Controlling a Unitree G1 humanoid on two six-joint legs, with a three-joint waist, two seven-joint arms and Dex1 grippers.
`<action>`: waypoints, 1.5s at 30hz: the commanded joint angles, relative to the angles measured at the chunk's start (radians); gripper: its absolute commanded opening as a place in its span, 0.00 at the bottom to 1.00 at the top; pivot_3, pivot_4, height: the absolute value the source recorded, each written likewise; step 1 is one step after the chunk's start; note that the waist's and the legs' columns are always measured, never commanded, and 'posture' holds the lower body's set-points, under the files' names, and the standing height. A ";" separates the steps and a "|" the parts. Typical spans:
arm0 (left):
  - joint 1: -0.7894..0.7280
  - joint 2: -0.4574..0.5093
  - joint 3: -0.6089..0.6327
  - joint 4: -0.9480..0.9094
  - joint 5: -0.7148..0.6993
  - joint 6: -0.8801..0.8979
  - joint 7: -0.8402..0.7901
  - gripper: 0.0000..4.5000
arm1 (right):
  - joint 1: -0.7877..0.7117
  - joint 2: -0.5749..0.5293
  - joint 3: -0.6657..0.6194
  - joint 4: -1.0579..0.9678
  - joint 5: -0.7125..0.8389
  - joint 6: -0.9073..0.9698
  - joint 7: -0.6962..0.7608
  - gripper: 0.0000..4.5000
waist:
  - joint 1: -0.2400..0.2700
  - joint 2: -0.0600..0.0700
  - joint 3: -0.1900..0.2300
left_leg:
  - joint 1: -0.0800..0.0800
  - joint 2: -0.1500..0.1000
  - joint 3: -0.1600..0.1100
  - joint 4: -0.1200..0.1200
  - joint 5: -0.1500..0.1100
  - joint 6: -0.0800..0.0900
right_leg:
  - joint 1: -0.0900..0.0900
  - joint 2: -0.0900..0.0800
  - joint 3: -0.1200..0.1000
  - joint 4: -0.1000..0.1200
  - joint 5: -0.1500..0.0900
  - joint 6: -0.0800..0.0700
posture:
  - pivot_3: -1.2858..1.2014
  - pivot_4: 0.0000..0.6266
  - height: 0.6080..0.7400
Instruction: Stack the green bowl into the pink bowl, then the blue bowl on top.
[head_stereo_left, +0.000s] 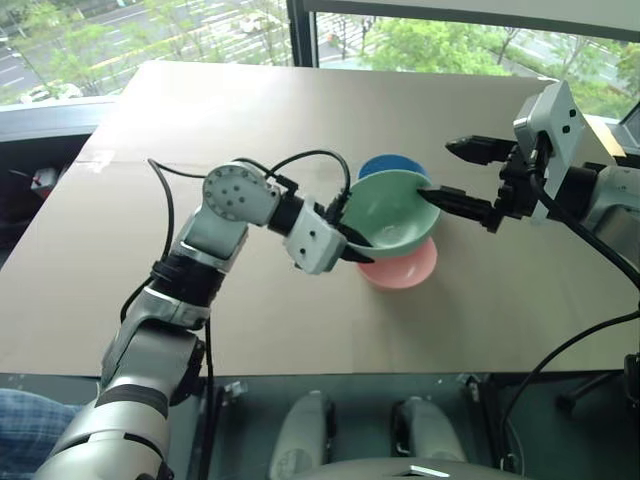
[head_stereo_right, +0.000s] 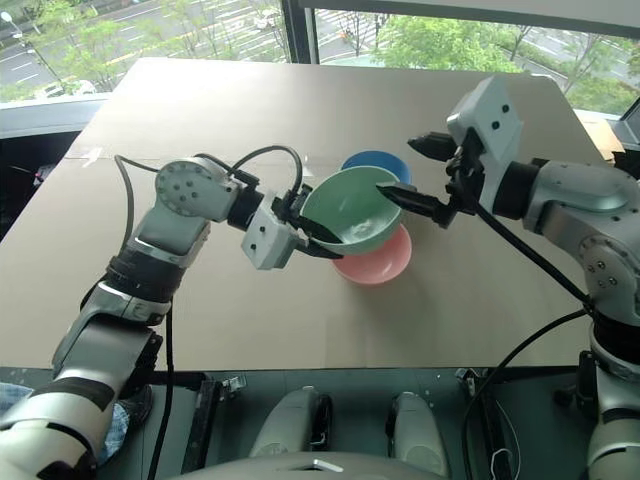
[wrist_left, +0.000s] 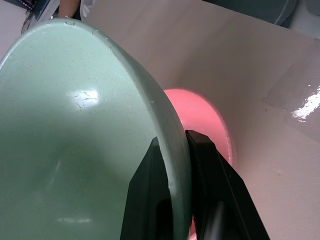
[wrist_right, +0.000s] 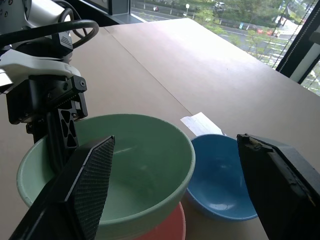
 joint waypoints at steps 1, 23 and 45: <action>-0.009 -0.032 0.017 -0.013 -0.028 -0.021 0.052 0.21 | -0.018 -0.004 -0.013 -0.016 0.007 -0.024 -0.007 0.92 | 0.001 0.000 0.000 | 0.000 0.000 0.000 0.000 0.000 0.000 | 0.000 0.000 0.000 0.000 0.000 0.000 | 0.52 0.24 1.00; 0.195 0.123 0.351 -0.270 -0.272 0.751 0.445 0.61 | -0.045 -0.020 0.214 0.183 -0.235 -0.190 0.029 0.92 | -0.002 0.000 0.000 | 0.001 0.003 0.000 0.001 0.000 0.000 | 0.000 0.000 0.001 0.000 0.000 0.001 | 0.52 0.24 1.00; 0.639 0.266 0.830 -0.583 -0.519 1.157 0.696 0.61 | -0.364 0.399 0.495 0.835 -0.667 -0.524 0.068 0.92 | -0.027 0.001 0.000 | 0.002 0.004 -0.001 -0.001 0.001 -0.003 | 0.000 0.001 -0.001 0.000 0.000 0.001 | 0.52 0.24 1.00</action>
